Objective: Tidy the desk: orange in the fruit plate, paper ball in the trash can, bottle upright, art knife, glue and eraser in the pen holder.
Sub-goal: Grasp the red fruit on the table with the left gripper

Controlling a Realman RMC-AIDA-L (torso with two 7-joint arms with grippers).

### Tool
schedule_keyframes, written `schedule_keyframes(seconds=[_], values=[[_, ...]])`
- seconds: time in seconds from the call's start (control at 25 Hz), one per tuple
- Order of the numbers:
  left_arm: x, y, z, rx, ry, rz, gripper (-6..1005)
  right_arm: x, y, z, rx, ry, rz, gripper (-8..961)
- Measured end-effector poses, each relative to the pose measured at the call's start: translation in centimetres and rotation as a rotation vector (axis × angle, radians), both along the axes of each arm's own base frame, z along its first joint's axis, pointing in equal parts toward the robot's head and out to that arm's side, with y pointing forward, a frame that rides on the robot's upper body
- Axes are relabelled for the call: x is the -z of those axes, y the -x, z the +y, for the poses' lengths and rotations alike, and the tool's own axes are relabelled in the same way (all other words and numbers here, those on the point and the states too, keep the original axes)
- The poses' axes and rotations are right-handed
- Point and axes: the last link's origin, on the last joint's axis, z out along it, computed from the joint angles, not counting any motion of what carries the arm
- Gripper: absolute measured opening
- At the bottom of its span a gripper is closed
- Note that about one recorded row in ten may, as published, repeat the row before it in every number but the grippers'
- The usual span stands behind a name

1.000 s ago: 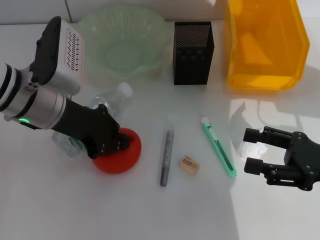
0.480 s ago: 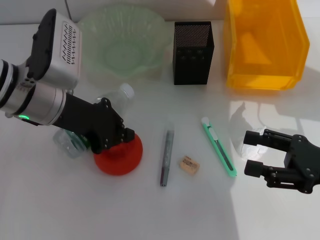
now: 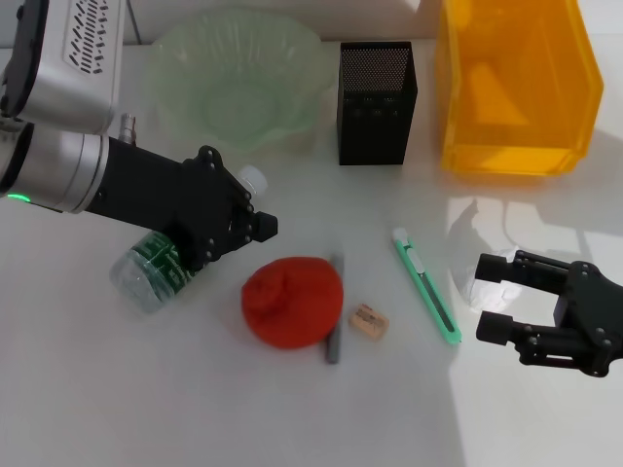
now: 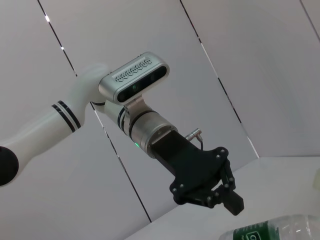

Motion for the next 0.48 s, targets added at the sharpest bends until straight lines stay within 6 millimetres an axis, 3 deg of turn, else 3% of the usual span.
schedule_keyframes(seconds=[0.44,0.48], values=[[-0.3,-1.2,0.6,0.023,-0.027,-0.041,22,-0.1,-0.5,-0.5,0.02,-0.012,-0.001,815],[0.4,-1.4,0.7,0.018,-0.018,-0.026,32,-0.4,-0.8,-0.6,0.037,-0.028,0.001,815]])
